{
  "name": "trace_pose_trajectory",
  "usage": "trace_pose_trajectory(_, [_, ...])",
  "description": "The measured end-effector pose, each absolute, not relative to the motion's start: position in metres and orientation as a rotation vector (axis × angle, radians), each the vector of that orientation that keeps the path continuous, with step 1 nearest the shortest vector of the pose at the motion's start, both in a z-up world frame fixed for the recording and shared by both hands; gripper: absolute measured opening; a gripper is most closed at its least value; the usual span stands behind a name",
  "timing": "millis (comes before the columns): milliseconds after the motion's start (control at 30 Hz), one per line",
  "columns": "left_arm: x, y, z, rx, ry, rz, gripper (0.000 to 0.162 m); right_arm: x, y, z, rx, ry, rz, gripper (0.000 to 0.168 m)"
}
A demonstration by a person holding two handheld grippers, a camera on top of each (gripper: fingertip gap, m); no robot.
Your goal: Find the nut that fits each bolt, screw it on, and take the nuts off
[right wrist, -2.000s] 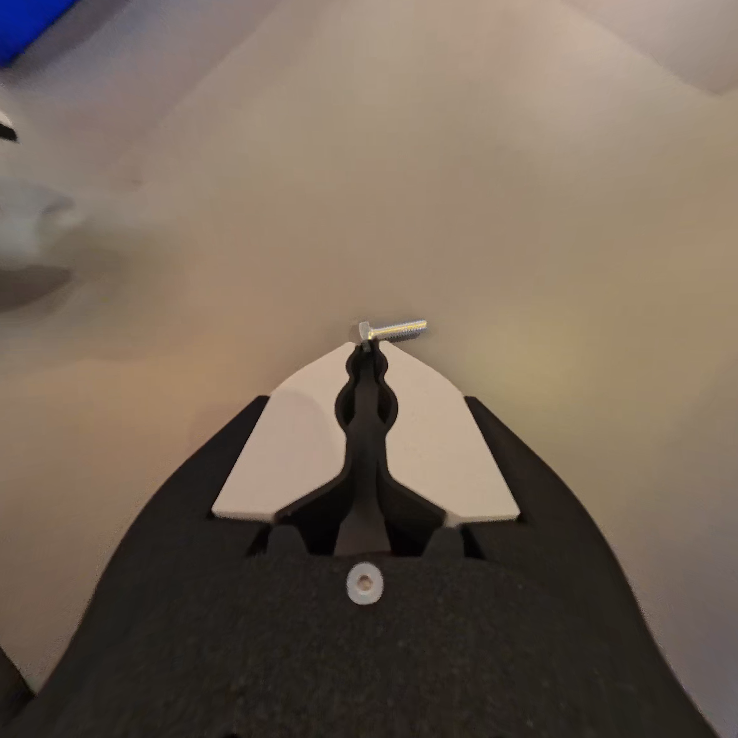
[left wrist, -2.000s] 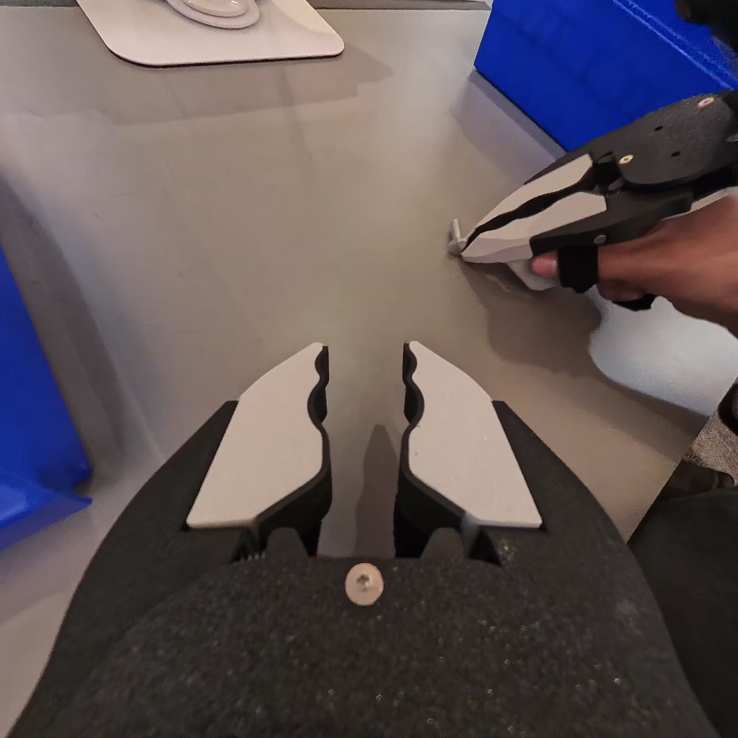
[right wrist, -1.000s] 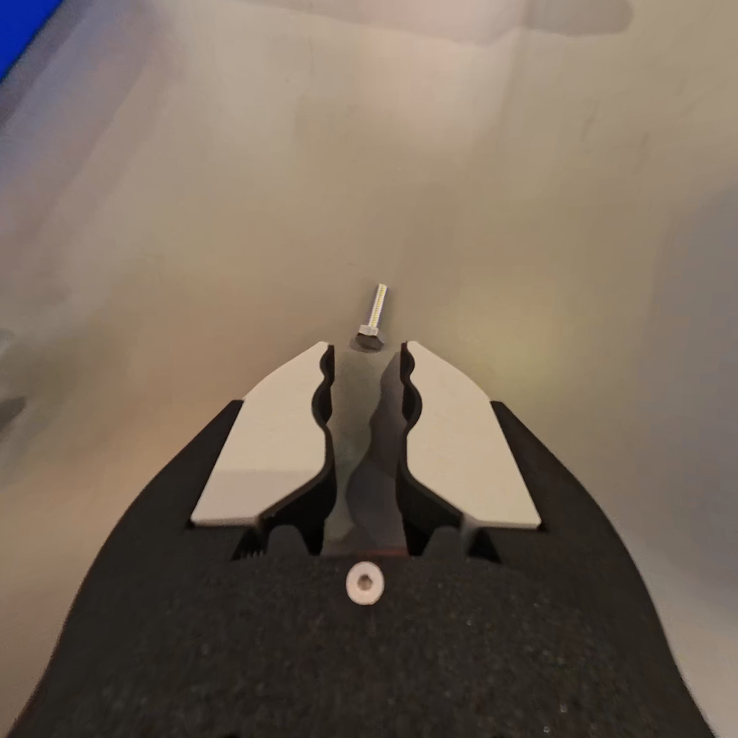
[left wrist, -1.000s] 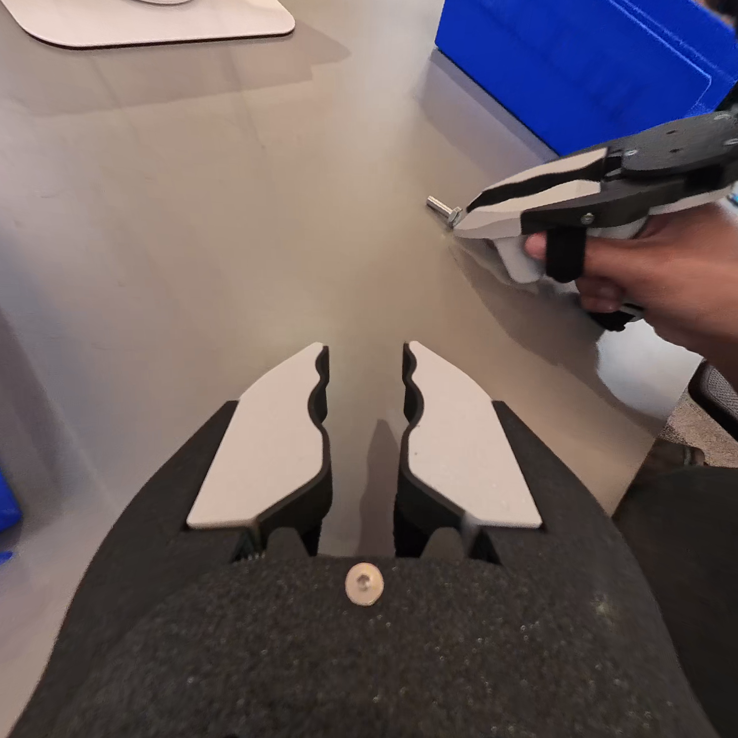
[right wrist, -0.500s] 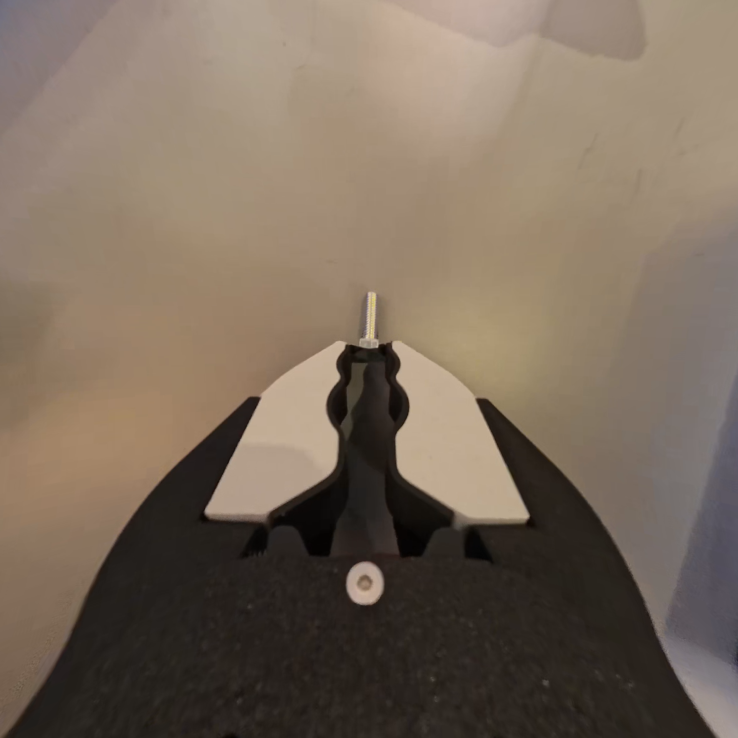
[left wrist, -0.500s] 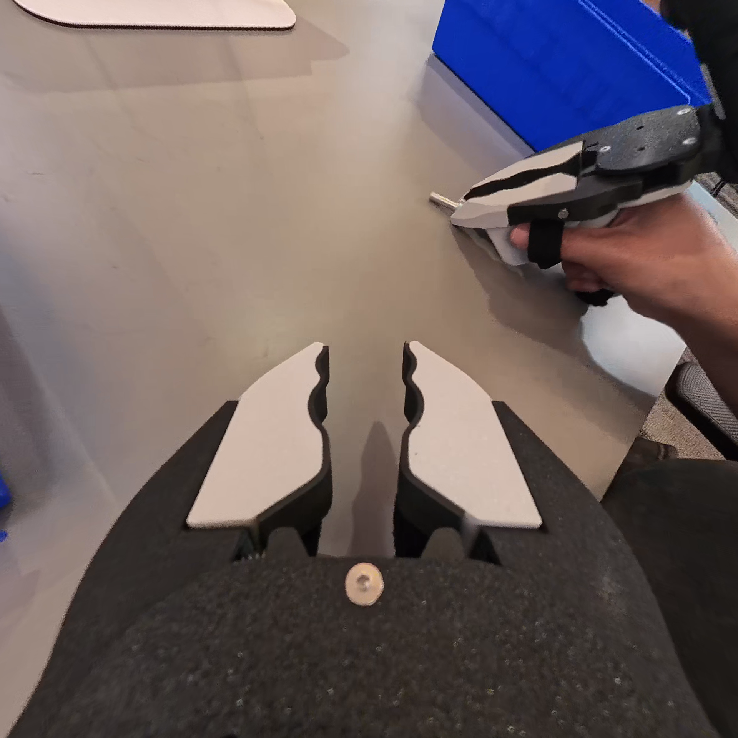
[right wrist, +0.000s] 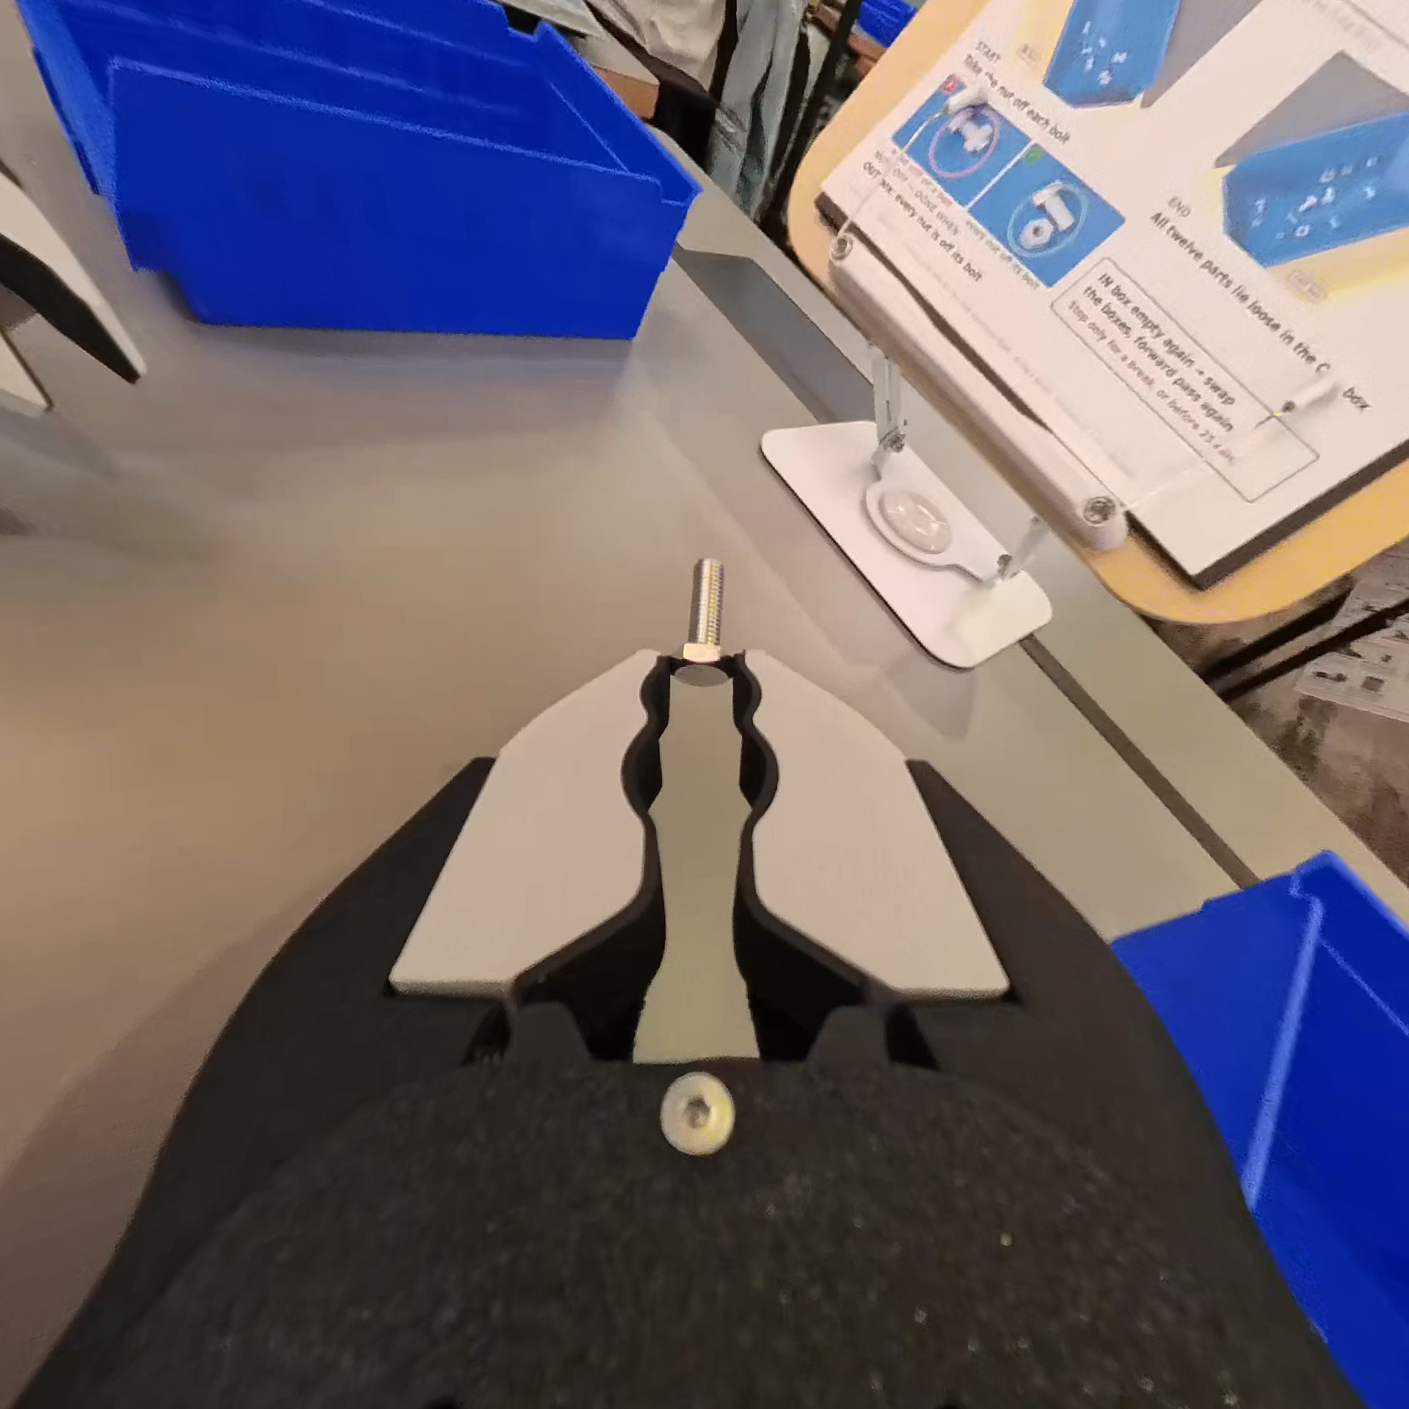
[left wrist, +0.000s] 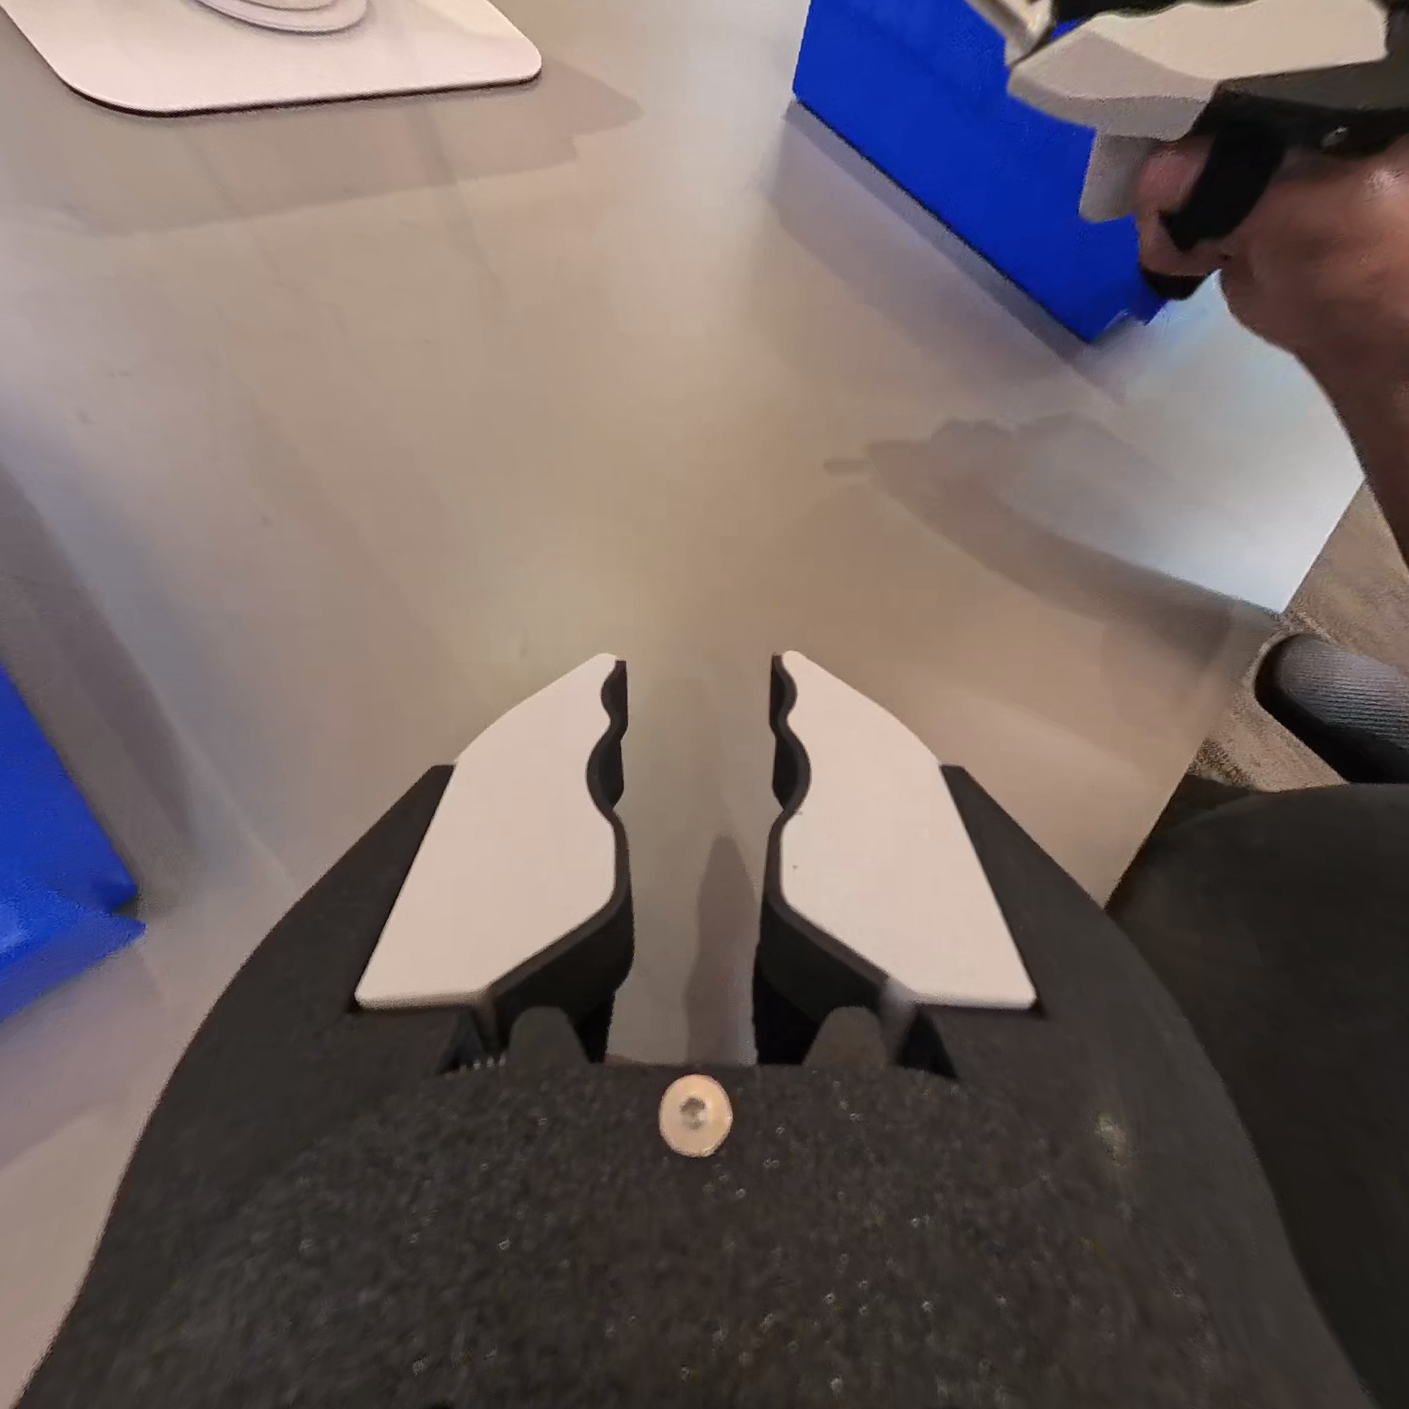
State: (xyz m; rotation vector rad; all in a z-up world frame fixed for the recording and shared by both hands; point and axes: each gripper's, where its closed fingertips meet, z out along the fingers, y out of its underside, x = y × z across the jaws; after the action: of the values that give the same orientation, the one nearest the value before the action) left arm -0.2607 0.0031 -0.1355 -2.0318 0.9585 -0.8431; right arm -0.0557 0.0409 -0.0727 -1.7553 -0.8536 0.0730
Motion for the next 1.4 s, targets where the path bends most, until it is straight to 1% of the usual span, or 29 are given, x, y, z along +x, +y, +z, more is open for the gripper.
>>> trace_pose_trajectory(133, [-0.275, -0.006, -0.134, -2.045, 0.910, -0.825, 0.036, -0.075, 0.036, -0.079, -1.780, -0.914, 0.219, 0.016])
trace_pose_trajectory(300, [-0.306, -0.009, -0.137, -2.088, 0.847, -0.699, 0.035, -0.090, 0.028, -0.097, -1.805, -0.982, 0.210, 0.016])
trace_pose_trajectory(467, [-0.335, -0.001, -0.126, -2.100, 0.803, -0.605, 0.031, -0.097, 0.021, -0.089, -1.766, -0.916, 0.330, 0.016])
trace_pose_trajectory(733, [-0.380, 0.038, -0.097, -2.111, 0.738, -0.456, 0.031, -0.094, 0.021, -0.088, -1.758, -0.926, 0.311, 0.016])
trace_pose_trajectory(967, [-0.410, 0.081, -0.086, -2.132, 0.691, -0.340, 0.031, -0.091, 0.024, -0.097, -1.784, -0.962, 0.252, 0.016])
trace_pose_trajectory(1233, [-0.434, 0.136, -0.077, -2.205, 0.903, -0.071, 0.031, -0.088, 0.030, -0.098, -1.795, -0.950, 0.241, 0.016])
trace_pose_trajectory(1400, [-0.432, 0.149, -0.096, -2.281, 1.191, 0.004, 0.031, -0.085, 0.033, -0.094, -1.801, -0.938, 0.239, 0.016])
